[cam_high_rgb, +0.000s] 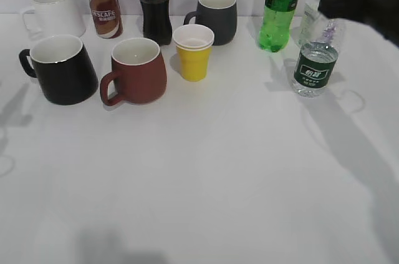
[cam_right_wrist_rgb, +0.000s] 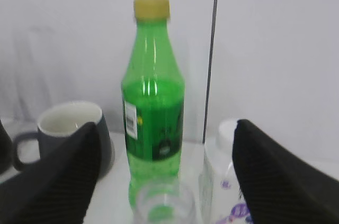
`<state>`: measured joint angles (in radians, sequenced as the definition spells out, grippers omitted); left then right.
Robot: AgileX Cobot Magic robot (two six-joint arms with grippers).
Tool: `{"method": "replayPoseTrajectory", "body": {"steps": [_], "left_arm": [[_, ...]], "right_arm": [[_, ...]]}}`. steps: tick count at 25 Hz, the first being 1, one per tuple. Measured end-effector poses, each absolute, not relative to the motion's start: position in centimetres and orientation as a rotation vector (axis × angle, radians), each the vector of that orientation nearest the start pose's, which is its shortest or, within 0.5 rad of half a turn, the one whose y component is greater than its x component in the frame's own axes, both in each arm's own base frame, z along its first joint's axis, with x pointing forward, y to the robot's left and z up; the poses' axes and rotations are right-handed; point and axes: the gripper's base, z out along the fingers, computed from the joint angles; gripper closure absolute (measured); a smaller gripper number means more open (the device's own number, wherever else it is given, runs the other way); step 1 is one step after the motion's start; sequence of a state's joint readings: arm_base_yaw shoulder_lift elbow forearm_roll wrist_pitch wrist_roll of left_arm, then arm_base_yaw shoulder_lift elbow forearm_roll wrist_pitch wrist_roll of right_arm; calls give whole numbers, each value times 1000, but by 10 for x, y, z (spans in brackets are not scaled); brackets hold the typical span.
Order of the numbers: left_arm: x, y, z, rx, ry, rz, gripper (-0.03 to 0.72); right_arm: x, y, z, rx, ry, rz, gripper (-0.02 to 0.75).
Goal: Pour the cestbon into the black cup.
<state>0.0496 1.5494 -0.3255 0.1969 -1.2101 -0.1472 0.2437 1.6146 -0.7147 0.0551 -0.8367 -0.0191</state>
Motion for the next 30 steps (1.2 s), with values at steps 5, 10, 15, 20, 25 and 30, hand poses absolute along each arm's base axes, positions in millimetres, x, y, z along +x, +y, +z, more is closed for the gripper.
{"method": "replayPoseTrajectory", "body": {"steps": [5, 10, 15, 20, 25, 30], "left_arm": [[230, -4, 229, 56, 1472, -133, 247], [204, 1, 261, -18, 1552, -92, 247], [181, 7, 289, -133, 1629, -83, 247], [159, 6, 296, -222, 1719, -136, 247], [135, -4, 291, -189, 1852, -190, 247], [90, -6, 306, -171, 1866, -222, 247]], "right_arm": [[299, 74, 276, -191, 1546, 177, 159], [272, 69, 294, -272, 1688, 147, 159], [239, 59, 306, -275, 1865, 135, 159], [197, 48, 317, -269, 2023, 128, 159], [140, 35, 332, -251, 2101, 158, 159], [88, 23, 333, -265, 2197, 153, 159]]}}
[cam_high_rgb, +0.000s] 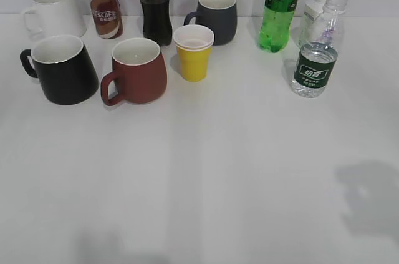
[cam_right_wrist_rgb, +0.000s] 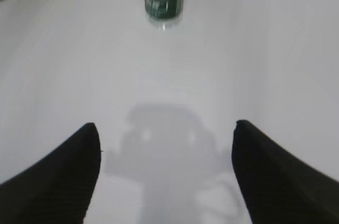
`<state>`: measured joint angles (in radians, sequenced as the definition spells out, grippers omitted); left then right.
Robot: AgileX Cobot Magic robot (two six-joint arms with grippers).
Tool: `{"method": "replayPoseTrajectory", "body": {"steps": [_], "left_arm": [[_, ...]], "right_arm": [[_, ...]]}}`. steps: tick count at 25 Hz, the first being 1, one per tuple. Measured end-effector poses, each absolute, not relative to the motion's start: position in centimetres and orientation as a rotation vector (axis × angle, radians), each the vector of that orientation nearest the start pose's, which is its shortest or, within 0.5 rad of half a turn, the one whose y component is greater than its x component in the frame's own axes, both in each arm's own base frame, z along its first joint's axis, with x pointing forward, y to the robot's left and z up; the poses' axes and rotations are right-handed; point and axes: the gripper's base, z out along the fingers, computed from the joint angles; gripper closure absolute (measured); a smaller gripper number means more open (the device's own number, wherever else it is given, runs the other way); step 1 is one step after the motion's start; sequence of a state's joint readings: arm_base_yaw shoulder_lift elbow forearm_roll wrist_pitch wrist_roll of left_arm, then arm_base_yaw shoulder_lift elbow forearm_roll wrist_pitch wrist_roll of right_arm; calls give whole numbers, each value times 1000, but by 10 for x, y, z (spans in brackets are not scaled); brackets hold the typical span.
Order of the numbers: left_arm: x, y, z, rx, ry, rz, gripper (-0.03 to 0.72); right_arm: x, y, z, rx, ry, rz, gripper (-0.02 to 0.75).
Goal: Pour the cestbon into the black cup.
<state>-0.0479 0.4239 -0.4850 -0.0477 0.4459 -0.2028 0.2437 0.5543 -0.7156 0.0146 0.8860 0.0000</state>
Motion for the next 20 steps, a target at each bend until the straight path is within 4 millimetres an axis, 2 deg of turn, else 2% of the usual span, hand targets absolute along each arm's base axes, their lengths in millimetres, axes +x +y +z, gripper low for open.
{"method": "replayPoseTrajectory", "body": {"steps": [4, 7, 10, 12, 17, 20], "left_arm": [[43, -4, 339, -142, 1823, -215, 247], [16, -3, 344, -121, 1910, -193, 247], [3, -3, 325, -109, 2111, -159, 247], [-1, -3, 315, -56, 2169, -125, 247], [-6, -5, 297, 66, 2138, -102, 247], [-6, -5, 288, 79, 2097, -95, 247]], "right_arm": [[54, 15, 331, -286, 2233, 151, 159], [38, 13, 327, -287, 2211, 176, 159], [27, 11, 313, -297, 2252, 184, 159], [21, 10, 304, -315, 2247, 179, 159], [9, 7, 283, -338, 2183, 170, 159], [4, 6, 281, -330, 2096, 175, 159]]}}
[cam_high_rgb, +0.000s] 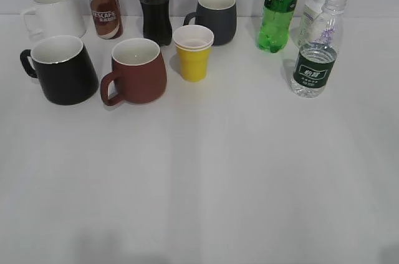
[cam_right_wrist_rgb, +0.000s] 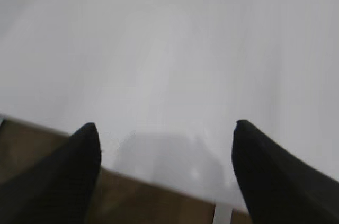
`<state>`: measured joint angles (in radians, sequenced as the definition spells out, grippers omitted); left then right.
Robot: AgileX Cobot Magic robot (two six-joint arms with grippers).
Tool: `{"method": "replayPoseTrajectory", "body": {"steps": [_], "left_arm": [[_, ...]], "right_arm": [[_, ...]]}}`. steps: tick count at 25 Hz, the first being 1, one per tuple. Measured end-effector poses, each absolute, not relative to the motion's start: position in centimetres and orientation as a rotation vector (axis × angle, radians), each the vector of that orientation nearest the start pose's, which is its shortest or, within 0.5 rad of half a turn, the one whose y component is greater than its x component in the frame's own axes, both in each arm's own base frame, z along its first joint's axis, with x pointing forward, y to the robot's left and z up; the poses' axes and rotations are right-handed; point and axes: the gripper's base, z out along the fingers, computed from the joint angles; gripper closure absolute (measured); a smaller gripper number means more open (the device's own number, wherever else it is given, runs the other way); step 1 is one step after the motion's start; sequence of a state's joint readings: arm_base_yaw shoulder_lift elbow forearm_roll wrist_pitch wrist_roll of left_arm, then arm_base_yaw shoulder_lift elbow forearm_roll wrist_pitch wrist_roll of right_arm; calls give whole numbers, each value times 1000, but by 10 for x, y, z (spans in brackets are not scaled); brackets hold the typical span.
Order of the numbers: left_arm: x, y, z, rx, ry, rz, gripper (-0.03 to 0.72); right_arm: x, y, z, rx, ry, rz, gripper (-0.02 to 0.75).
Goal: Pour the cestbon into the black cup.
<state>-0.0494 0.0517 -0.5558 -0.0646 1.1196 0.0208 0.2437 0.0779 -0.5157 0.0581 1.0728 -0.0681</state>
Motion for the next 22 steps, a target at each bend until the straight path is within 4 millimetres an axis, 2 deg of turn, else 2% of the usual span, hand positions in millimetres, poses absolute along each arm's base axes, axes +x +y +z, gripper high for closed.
{"method": "replayPoseTrajectory", "body": {"steps": [14, 22], "left_arm": [[-5, -5, 284, 80, 2048, -94, 251], [-7, -5, 284, 71, 2031, -88, 326]], "right_arm": [[2, 5, 280, -323, 2052, 178, 159], [0, 5, 280, -293, 2037, 175, 159]]}}
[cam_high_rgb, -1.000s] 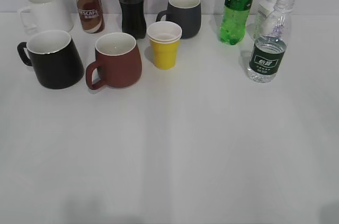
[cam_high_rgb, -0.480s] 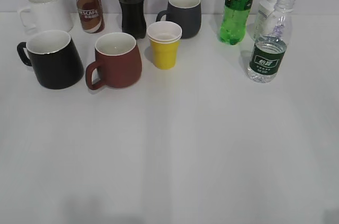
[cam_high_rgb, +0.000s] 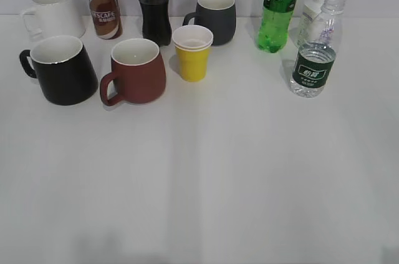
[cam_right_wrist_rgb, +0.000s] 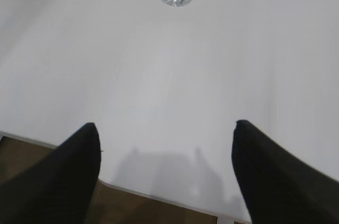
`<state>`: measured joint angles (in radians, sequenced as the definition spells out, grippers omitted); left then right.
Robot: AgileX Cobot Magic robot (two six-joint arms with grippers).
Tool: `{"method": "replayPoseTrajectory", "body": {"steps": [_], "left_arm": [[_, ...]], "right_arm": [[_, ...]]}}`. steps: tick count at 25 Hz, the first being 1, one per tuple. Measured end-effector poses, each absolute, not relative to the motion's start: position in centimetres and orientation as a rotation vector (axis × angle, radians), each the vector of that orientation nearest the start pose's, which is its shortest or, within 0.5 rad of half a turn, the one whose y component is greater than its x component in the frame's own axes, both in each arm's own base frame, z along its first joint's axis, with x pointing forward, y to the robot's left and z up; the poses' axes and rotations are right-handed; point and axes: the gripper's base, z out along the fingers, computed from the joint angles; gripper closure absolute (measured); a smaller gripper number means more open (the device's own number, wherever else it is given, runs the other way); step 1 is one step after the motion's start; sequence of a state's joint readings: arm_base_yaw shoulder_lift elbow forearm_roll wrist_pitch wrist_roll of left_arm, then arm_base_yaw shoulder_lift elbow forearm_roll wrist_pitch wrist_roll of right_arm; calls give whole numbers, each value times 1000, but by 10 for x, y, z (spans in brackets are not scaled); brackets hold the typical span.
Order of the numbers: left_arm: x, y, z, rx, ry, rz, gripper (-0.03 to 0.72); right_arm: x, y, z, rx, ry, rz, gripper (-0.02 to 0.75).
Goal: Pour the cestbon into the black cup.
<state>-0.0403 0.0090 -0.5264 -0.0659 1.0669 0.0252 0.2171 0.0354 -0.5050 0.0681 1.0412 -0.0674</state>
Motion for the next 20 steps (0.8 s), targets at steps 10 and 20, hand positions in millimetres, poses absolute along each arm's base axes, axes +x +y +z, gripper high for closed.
{"method": "replayPoseTrajectory", "body": {"steps": [10, 20], "left_arm": [[-10, -5, 284, 58, 2017, -80, 440], [-10, -5, 284, 58, 2018, -80, 449]], "right_arm": [[-7, 6, 281, -175, 1999, 120, 158], [-7, 6, 281, -174, 1999, 121, 158]]}}
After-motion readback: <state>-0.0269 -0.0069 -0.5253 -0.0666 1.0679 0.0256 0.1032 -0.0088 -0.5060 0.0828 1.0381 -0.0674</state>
